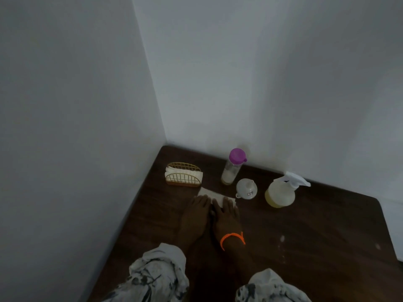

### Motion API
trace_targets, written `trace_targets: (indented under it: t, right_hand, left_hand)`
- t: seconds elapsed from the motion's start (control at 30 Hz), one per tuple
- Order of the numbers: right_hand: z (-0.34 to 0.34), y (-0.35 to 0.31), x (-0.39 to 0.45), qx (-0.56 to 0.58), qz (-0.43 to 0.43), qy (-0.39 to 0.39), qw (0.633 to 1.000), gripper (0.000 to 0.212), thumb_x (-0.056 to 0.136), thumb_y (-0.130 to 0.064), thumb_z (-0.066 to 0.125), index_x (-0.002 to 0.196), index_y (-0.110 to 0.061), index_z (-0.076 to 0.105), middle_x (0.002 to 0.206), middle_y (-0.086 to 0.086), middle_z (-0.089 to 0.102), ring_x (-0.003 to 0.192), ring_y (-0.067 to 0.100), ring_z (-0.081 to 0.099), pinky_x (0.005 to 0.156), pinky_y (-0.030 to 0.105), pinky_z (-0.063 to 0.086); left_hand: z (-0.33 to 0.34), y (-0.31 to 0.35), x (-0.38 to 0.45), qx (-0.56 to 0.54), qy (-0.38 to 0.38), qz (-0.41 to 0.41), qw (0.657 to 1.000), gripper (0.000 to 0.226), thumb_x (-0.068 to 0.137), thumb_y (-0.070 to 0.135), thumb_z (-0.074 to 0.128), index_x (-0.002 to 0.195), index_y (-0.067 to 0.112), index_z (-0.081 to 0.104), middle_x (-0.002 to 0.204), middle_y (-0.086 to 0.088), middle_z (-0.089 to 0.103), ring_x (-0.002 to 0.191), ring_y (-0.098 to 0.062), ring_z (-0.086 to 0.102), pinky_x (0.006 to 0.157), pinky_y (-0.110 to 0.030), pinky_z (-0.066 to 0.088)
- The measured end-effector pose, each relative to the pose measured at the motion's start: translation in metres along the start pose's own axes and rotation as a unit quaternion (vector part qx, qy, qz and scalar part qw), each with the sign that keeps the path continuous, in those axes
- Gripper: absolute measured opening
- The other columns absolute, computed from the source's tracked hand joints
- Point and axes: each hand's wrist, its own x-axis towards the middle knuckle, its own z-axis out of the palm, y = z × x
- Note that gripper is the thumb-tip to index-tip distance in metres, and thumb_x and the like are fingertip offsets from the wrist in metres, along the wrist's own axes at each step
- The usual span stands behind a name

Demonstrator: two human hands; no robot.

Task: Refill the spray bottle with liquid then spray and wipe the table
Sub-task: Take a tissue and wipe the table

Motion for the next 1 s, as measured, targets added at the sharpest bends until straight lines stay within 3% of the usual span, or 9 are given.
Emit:
trace_targets:
  t: [0.23, 0.37, 0.57, 0.63, 0.7, 0.73, 0.8, 0.9, 1.0]
  right_hand:
    - [0.007, -0.015, 0.016, -0.005, -0.014, -0.019, 1.0, 0.09, 0.095, -0.055, 0.048, 0.156, -0.034, -0.014, 0.164, 0.015, -0.02, 0.152, 0.033, -0.017, 0.122, 0.047, -0.009]
    - [0.013, -0.03, 0.013, -0.023, -0.034, -0.036, 0.998, 0.086, 0.097, -0.056, 0.044, 0.156, -0.036, -0.015, 0.163, 0.017, -0.021, 0.152, 0.034, -0.019, 0.122, 0.048, -0.01]
    - [0.039, -0.047, -0.023, -0.057, -0.087, -0.04, 0.994, 0.076, 0.099, -0.055, 0.035, 0.155, -0.041, -0.015, 0.155, 0.01, -0.03, 0.151, 0.029, -0.021, 0.123, 0.045, -0.011]
    - [0.052, -0.049, -0.044, -0.065, -0.104, -0.022, 0.992, 0.071, 0.099, -0.05, 0.034, 0.156, -0.042, -0.007, 0.16, 0.012, -0.021, 0.153, 0.032, -0.011, 0.123, 0.042, -0.012]
    - [0.064, -0.051, -0.068, -0.055, -0.097, -0.008, 0.994, 0.066, 0.095, -0.052, 0.035, 0.157, -0.039, 0.016, 0.163, 0.017, 0.011, 0.151, 0.035, 0.02, 0.12, 0.041, 0.0]
    - [0.071, -0.05, -0.081, -0.052, -0.092, -0.002, 0.994, 0.066, 0.092, -0.054, 0.037, 0.155, -0.038, 0.026, 0.16, 0.017, 0.027, 0.145, 0.034, 0.034, 0.117, 0.042, 0.004]
    - [0.083, -0.046, -0.104, -0.077, -0.087, 0.015, 0.993, 0.067, 0.089, -0.056, 0.04, 0.153, -0.037, 0.034, 0.156, 0.015, 0.038, 0.141, 0.032, 0.042, 0.115, 0.042, 0.006]
    - [0.104, -0.029, -0.139, -0.084, -0.086, 0.03, 0.992, 0.068, 0.088, -0.056, 0.046, 0.153, -0.037, 0.035, 0.161, 0.016, 0.028, 0.15, 0.033, 0.026, 0.116, 0.042, 0.009]
    - [0.125, -0.006, -0.173, -0.074, -0.062, 0.041, 0.995, 0.067, 0.09, -0.055, 0.049, 0.153, -0.037, 0.035, 0.164, 0.015, 0.016, 0.153, 0.026, 0.007, 0.119, 0.042, 0.009]
  left_hand:
    - [-0.008, -0.012, 0.004, 0.049, -0.021, -0.016, 0.998, 0.068, 0.103, 0.036, 0.047, 0.159, 0.01, 0.02, 0.166, -0.014, 0.023, 0.154, -0.028, 0.018, 0.128, -0.047, 0.006]
    - [-0.012, -0.023, -0.006, 0.055, -0.017, -0.038, 0.998, 0.06, 0.101, 0.036, 0.051, 0.153, 0.011, 0.034, 0.158, -0.013, 0.039, 0.148, -0.028, 0.031, 0.125, -0.046, 0.013]
    - [0.003, -0.04, -0.064, 0.042, -0.038, -0.05, 0.997, 0.058, 0.102, 0.036, 0.044, 0.152, 0.008, 0.039, 0.156, -0.015, 0.043, 0.146, -0.028, 0.038, 0.127, -0.048, 0.011]
    - [0.009, -0.038, -0.088, 0.022, -0.037, -0.032, 0.999, 0.055, 0.092, 0.036, 0.039, 0.129, 0.007, 0.067, 0.128, -0.014, 0.069, 0.121, -0.026, 0.065, 0.12, -0.046, 0.017]
    - [0.021, -0.03, -0.114, 0.008, -0.027, -0.016, 0.999, 0.057, 0.08, 0.035, 0.036, 0.105, 0.007, 0.079, 0.102, -0.01, 0.078, 0.095, -0.025, 0.076, 0.105, -0.041, 0.029]
    - [0.027, -0.024, -0.127, 0.006, -0.024, -0.02, 0.999, 0.057, 0.078, 0.033, 0.037, 0.102, 0.006, 0.08, 0.099, -0.01, 0.078, 0.092, -0.026, 0.076, 0.102, -0.041, 0.031]
    - [0.039, -0.011, -0.148, 0.003, -0.036, -0.024, 0.999, 0.056, 0.077, 0.033, 0.038, 0.103, 0.005, 0.08, 0.101, -0.011, 0.078, 0.094, -0.027, 0.076, 0.105, -0.043, 0.03]
    - [0.066, 0.01, -0.171, -0.013, -0.089, -0.036, 0.995, 0.055, 0.078, 0.033, 0.042, 0.107, 0.005, 0.078, 0.104, -0.01, 0.078, 0.099, -0.027, 0.075, 0.118, -0.047, 0.015]
    - [0.083, 0.04, -0.187, -0.023, -0.08, -0.038, 0.996, 0.064, 0.076, 0.032, 0.041, 0.12, -0.004, 0.069, 0.099, -0.009, 0.079, 0.108, -0.028, 0.07, 0.126, -0.045, 0.0]
